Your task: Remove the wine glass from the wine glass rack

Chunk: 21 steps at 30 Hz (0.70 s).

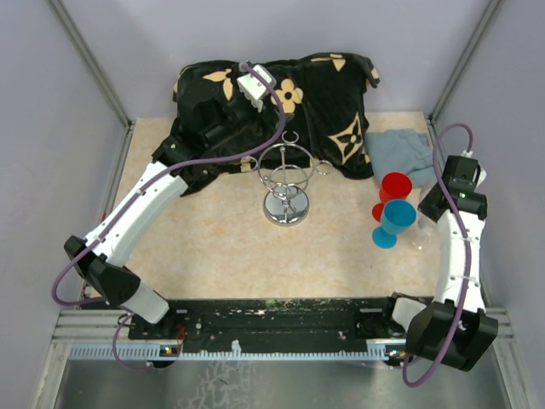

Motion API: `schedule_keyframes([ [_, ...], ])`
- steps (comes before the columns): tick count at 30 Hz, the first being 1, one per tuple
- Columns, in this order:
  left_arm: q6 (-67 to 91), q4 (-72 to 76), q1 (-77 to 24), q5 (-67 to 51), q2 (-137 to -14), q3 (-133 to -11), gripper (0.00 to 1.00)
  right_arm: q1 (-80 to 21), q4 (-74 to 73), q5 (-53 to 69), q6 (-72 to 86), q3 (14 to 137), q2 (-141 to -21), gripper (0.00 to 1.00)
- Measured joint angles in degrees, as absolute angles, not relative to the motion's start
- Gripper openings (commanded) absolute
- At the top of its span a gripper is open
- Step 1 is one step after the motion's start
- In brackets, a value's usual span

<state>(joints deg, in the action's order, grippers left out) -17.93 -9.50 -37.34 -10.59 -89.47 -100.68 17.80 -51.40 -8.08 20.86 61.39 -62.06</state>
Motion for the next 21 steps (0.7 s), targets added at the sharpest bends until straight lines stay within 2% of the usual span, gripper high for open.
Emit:
schedule_keyframes([
  [21,-18.0,-9.54,-37.34,-11.18,-90.13,-101.36,1.0,15.29,-53.67,-7.18,22.15,61.95,-63.46,0.0],
])
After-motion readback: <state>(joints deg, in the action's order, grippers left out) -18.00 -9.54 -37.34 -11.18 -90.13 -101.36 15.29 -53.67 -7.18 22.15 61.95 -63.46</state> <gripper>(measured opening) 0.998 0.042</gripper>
